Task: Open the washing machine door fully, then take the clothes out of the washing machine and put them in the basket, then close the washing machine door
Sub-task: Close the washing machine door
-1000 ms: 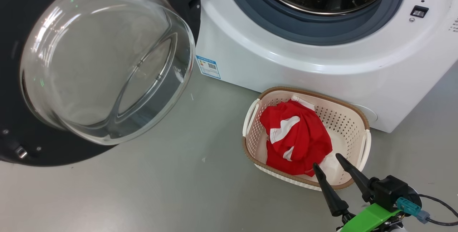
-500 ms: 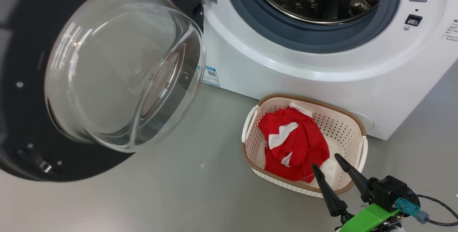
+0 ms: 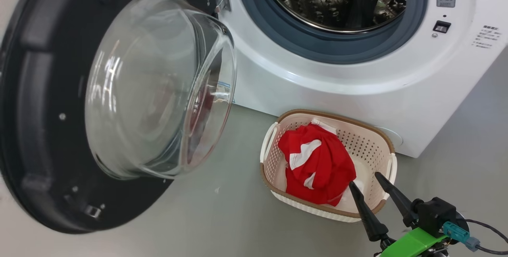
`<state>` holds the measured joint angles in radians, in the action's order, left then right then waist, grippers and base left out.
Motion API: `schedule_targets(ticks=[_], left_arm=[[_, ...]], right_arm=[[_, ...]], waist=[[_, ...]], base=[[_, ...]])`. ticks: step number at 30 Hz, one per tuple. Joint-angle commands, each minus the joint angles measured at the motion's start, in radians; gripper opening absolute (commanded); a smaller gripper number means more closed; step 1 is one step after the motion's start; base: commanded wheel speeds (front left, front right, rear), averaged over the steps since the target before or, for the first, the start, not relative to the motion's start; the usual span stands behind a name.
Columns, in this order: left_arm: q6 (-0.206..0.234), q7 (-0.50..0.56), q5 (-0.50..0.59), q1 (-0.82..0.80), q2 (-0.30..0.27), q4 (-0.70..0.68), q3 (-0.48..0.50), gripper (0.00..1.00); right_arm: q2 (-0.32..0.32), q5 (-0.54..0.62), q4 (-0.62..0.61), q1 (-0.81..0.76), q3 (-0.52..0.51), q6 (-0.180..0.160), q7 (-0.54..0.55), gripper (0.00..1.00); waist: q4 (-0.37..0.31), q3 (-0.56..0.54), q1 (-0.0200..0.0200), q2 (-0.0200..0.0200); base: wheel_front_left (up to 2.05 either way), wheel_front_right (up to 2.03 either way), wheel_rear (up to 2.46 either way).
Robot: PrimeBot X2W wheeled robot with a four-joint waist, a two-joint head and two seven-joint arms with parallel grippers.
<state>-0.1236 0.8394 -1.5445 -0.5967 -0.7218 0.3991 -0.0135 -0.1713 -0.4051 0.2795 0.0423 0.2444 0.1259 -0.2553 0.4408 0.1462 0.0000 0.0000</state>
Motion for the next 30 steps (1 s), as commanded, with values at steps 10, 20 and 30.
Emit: schedule_targets(ticks=[10, 20, 30], left_arm=[[-0.007, 0.044, -0.034, -0.001, -0.001, -0.183, -0.002, 0.0], [-0.007, 0.053, -0.03, -0.007, 0.051, -0.317, -0.044, 0.0], [-0.007, -0.008, 0.007, -0.043, 0.135, -0.376, -0.096, 0.0]], right_arm=[[0.013, 0.004, -0.037, -0.013, -0.003, 0.005, -0.006, 1.0], [0.025, 0.006, -0.043, -0.019, -0.017, 0.005, -0.006, 1.0], [0.031, 0.009, -0.052, -0.026, -0.031, 0.005, -0.006, 1.0]], waist=[[-0.041, -0.014, 0.0, 0.0], [-0.099, -0.017, 0.0, 0.0], [-0.162, -0.018, 0.0, 0.0]], base=[[0.0, 0.0, 0.0], [0.0, 0.0, 0.0], [0.0, 0.0, 0.0]])
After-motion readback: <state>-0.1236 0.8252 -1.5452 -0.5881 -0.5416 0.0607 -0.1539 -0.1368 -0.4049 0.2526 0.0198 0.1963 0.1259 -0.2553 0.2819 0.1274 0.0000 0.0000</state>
